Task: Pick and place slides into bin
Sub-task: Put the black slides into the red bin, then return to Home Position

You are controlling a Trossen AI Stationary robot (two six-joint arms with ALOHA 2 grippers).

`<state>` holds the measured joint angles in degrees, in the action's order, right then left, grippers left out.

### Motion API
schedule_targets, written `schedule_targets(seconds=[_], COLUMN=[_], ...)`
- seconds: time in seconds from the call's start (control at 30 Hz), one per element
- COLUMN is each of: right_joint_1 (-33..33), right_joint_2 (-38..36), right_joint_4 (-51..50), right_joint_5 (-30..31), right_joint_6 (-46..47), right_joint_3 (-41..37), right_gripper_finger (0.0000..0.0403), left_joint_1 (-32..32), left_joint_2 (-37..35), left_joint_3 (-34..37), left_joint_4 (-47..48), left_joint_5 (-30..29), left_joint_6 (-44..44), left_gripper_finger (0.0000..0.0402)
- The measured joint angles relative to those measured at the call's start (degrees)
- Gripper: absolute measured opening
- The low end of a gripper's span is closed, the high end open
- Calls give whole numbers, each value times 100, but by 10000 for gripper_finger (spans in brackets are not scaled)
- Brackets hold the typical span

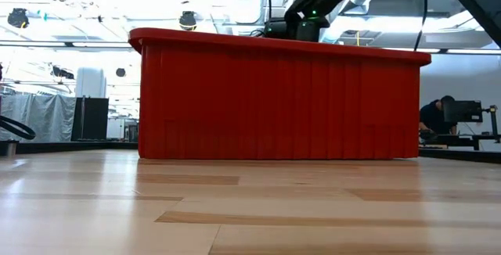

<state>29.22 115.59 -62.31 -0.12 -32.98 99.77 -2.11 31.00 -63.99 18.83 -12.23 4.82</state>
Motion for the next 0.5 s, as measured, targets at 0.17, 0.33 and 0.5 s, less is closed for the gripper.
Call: schedule_targets(seconds=[0.17,0.33,0.5], right_joint_1=[6,16,16], right_joint_2=[0,0,-10], right_joint_4=[110,112,98], right_joint_5=[2,13,16], right_joint_6=[-1,-1,1], right_joint_3=[0,0,0], right_gripper_finger=[97,135,159], left_joint_1=[2,0,2], left_joint_2=[2,2,2], left_joint_3=[0,0,0], left_joint_4=[24,21,24], left_joint_5=[0,2,2], left_joint_6=[0,0,-1], left_gripper_finger=[234,234,234])
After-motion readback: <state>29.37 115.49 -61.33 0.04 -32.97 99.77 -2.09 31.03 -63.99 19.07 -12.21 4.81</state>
